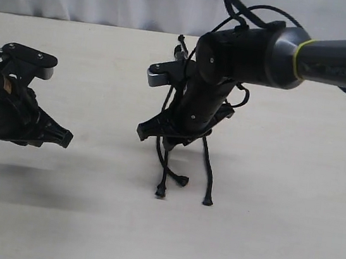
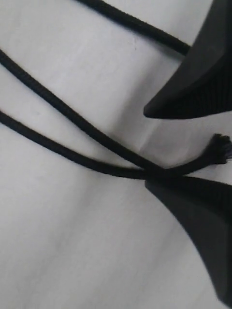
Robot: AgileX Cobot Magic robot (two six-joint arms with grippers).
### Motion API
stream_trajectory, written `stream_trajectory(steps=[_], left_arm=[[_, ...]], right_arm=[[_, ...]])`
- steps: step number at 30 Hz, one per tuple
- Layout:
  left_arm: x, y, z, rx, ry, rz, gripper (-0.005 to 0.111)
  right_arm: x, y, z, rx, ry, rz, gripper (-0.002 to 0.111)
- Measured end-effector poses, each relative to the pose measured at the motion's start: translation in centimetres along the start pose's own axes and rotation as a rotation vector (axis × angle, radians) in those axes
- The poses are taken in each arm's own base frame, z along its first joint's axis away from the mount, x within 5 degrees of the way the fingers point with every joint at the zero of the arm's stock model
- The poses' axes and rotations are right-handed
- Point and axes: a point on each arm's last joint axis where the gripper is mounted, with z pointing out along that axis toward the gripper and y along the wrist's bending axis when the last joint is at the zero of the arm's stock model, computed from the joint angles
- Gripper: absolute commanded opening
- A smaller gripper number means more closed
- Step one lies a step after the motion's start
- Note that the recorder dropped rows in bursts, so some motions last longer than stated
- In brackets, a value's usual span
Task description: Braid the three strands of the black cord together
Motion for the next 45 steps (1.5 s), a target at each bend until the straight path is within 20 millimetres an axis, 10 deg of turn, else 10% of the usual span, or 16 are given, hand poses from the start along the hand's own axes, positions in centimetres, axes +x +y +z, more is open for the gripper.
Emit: stream_trajectory(steps=[7, 13, 21, 28, 36, 41, 45], left_arm=[[-0.2, 0.0, 0.0, -0.003, -0.019, 0.004, 0.0], [-0.2, 0.0, 0.0, -0.003, -0.021, 0.004, 0.0], [-0.2, 0.0, 0.0, -0.005, -0.021, 0.009, 0.0], [-0.2, 0.1, 0.0, -0.006, -0.017, 0.007, 0.0], [-0.2, 0.1, 0.0, -0.01, -0.023, 0.015, 0.0], [-0.2, 0.1, 0.0, -0.013, -0.023, 0.021, 0.0], [-0.2, 0.1, 0.0, -0.015, -0.023, 0.024, 0.0]], right_arm=[[-0.3, 0.5, 2.9, 0.056, 0.041, 0.024, 0.036], [-0.3, 0.5, 3.1, 0.073, 0.044, 0.013, 0.004], [-4.2, 4.1, -2.3, -0.169, -0.222, 0.107, 0.004], [-2.8, 2.8, 0.1, 0.04, -0.075, 0.043, 0.037], [-1.4, 1.5, 2.6, 0.153, 0.044, 0.07, 0.039], [-1.0, 1.1, 3.9, 0.193, 0.08, 0.084, 0.004], [-1.1, 1.0, 3.8, 0.199, 0.08, 0.088, 0.004]])
